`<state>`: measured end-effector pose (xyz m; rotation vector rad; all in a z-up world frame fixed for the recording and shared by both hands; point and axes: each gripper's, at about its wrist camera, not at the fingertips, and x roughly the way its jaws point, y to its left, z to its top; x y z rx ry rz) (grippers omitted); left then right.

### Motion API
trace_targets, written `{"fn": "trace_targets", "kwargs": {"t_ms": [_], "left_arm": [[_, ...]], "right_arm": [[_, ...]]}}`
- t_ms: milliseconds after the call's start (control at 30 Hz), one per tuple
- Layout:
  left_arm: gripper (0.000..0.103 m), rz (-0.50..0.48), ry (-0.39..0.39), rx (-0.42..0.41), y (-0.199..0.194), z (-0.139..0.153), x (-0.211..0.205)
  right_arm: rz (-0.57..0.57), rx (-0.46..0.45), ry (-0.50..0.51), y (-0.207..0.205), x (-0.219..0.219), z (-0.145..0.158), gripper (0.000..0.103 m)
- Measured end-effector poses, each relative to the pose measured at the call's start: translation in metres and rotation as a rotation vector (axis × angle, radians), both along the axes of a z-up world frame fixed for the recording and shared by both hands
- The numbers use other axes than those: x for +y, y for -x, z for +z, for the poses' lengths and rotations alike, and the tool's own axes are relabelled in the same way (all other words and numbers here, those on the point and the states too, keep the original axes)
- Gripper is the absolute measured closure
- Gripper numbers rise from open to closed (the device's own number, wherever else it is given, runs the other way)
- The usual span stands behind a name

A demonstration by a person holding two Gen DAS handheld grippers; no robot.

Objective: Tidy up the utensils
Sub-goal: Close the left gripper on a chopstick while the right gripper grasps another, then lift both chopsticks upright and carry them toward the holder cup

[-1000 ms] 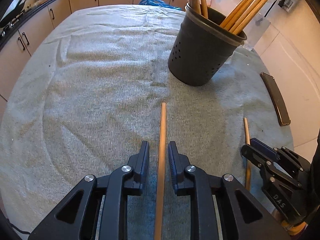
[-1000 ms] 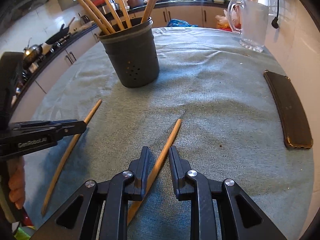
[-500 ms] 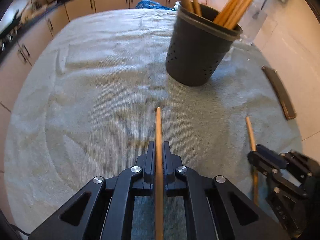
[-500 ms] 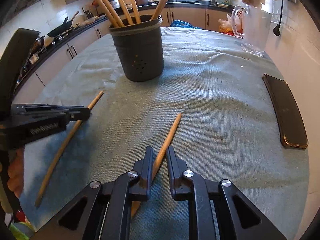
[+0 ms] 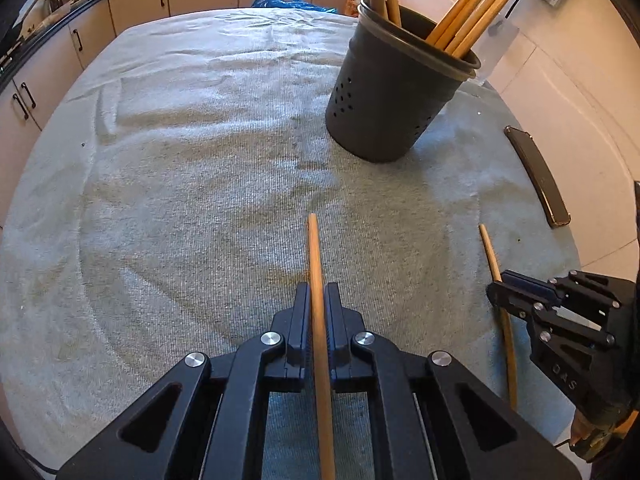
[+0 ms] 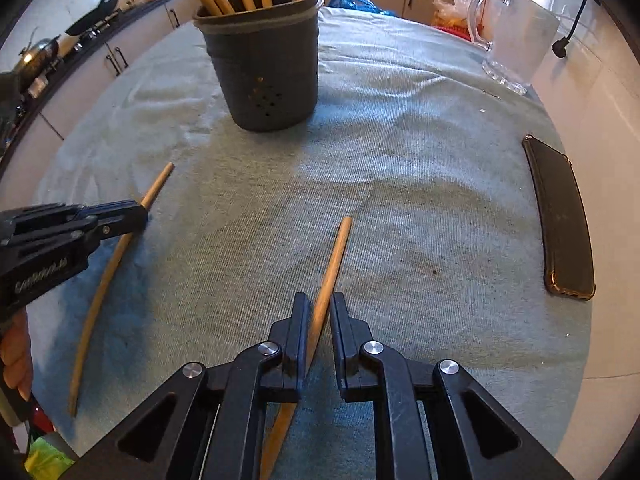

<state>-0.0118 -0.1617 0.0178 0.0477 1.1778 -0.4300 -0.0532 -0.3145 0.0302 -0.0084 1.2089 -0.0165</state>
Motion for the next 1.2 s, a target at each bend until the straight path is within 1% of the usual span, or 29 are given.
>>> {"fn": "trace_targets", "kwargs": {"t_ms": [167,200,300,367,433,600,733,900,1000,1200], "left_arm": [[0.097,0.012,0.032,-0.008,0.006,0.002,0.008],[0.097,0.016,0.035,-0.015,0.008,0.003,0.009],[0.097,0.014,0.038,-0.054,0.020,0.016,0.016],[0.097,0.021,0.041,-0.078,0.027,0.026,0.021],[0.097,0.033,0.041,-0.100,0.033,0.035,0.026],[0.097,0.050,0.058,-0.138,0.046,0.053,0.033],[0.097,0.053,0.060,-0.169,0.057,0.064,0.035],[0.097,0.049,0.025,-0.223,0.072,0.076,0.032],[0.097,0.051,0.012,-0.245,0.078,0.080,0.028],[0.097,0.061,0.003,-0.252,0.084,0.085,0.030]], "right_arm": [[-0.021,-0.009,0.015,-0.009,0.003,0.000,0.094],[-0.025,-0.016,0.009,-0.008,0.003,0.000,0.096],[-0.049,-0.040,-0.013,-0.004,0.001,0.001,0.096],[-0.046,-0.075,-0.037,0.002,0.002,0.007,0.096],[-0.039,-0.129,-0.028,0.011,0.006,0.018,0.096],[-0.032,-0.264,-0.049,0.033,0.010,0.048,0.096],[-0.031,-0.341,-0.054,0.051,0.015,0.067,0.096],[-0.023,-0.394,-0.061,0.063,0.022,0.083,0.096],[-0.021,-0.413,-0.070,0.071,0.023,0.087,0.096],[-0.018,-0.445,-0.088,0.081,0.021,0.091,0.096]]}}
